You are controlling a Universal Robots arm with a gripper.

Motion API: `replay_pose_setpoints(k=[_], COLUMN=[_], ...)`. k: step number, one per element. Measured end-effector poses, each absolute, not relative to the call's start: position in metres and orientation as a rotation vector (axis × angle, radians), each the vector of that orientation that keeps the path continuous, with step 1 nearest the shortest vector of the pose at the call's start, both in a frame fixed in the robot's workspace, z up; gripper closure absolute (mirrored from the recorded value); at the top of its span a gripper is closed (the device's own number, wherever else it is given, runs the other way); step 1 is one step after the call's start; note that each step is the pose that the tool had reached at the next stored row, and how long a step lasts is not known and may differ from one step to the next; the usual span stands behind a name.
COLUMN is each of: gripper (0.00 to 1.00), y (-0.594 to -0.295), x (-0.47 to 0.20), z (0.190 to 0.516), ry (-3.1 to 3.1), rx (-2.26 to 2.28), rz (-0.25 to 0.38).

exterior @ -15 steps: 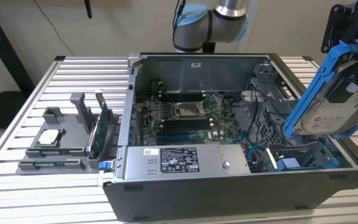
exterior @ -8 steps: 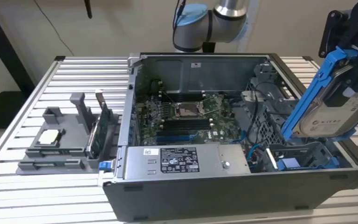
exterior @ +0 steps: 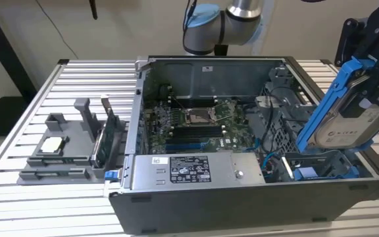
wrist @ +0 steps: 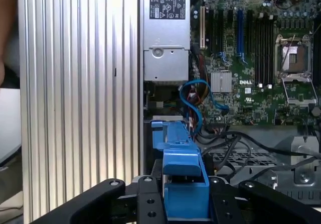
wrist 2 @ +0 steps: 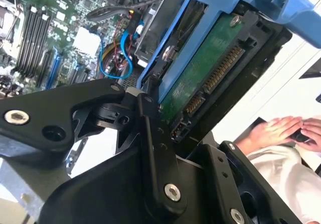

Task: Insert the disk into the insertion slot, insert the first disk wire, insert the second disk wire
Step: 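Insert the disk into the insertion slot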

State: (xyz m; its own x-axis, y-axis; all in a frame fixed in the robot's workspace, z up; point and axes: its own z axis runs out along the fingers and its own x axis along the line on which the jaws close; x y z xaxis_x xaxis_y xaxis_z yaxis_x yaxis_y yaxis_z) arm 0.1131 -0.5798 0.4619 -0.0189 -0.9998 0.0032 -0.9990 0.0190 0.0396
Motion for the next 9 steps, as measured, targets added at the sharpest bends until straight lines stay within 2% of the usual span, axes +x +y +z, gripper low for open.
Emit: replay_pose_setpoints(k=[9], gripper=[0.67], y=[-0.58], x=[0.117], z=[0.45], ry=[-2.22], rx=[2.179], rz=[-0.042])
